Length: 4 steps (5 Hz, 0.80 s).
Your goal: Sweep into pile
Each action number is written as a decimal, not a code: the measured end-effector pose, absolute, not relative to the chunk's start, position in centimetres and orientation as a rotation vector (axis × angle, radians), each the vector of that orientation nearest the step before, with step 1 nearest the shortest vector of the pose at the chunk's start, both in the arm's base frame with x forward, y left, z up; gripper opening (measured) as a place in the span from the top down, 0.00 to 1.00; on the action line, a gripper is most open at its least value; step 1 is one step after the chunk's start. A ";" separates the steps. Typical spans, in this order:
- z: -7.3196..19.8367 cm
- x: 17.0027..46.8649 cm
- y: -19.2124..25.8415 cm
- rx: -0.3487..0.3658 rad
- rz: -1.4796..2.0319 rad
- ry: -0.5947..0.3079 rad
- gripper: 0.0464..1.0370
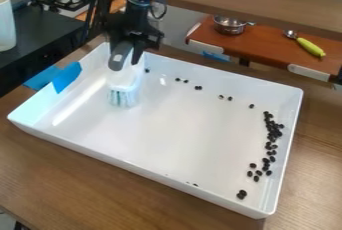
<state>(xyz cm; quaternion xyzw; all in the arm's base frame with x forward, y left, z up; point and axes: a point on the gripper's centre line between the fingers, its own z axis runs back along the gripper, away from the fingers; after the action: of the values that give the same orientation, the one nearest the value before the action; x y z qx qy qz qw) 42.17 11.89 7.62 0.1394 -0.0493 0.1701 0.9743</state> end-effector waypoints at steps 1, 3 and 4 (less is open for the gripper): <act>7.6 42.2 10.0 0.279 0.317 -0.076 0.55; 7.5 42.4 4.5 0.267 0.267 -0.059 0.55; 7.5 42.4 2.2 0.267 0.252 -0.054 0.55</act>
<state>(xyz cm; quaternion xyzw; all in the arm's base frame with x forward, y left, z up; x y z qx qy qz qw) 42.41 2.24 7.53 0.1327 -0.0268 0.1255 0.9828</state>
